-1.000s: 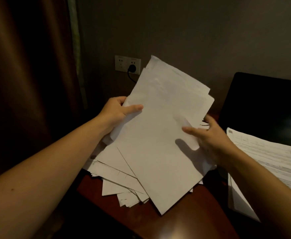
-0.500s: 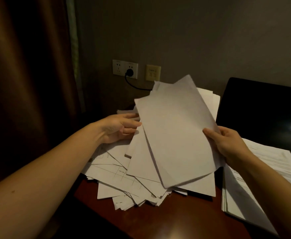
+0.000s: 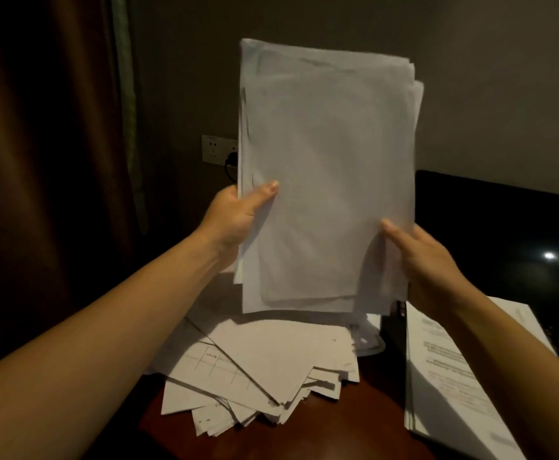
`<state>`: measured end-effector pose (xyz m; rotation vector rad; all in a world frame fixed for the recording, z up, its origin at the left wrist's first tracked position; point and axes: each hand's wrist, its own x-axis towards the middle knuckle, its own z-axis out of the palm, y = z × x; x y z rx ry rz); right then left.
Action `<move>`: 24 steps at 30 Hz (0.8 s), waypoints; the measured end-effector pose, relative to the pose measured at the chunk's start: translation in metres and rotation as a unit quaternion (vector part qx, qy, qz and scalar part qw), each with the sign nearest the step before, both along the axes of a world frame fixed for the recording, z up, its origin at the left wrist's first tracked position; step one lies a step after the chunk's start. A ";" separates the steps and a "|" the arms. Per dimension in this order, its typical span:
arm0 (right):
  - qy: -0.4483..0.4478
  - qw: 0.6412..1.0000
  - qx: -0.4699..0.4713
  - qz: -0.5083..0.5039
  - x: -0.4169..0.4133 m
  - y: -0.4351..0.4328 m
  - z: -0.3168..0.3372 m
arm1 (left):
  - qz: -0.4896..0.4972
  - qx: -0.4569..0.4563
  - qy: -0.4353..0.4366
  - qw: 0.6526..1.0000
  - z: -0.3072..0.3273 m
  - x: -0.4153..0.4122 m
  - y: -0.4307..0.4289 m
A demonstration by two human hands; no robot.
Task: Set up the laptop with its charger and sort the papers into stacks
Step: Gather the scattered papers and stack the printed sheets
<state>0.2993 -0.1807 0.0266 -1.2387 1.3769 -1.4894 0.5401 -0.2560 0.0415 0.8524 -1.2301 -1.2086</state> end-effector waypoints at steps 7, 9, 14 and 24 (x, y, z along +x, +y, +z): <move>0.041 0.997 -0.059 -0.025 0.011 -0.006 -0.022 | 0.046 -0.031 -0.105 0.993 -0.030 -0.005 0.008; 0.024 0.995 -0.096 -0.023 0.015 -0.010 -0.015 | 0.054 -0.040 -0.060 0.996 -0.021 -0.007 0.012; 0.022 0.990 -0.139 0.011 0.022 -0.010 -0.009 | 0.002 -0.066 -0.049 0.997 -0.006 0.000 0.018; 0.096 0.993 -0.061 0.025 0.019 0.003 -0.031 | 0.037 -0.031 -0.141 0.989 -0.056 0.004 0.032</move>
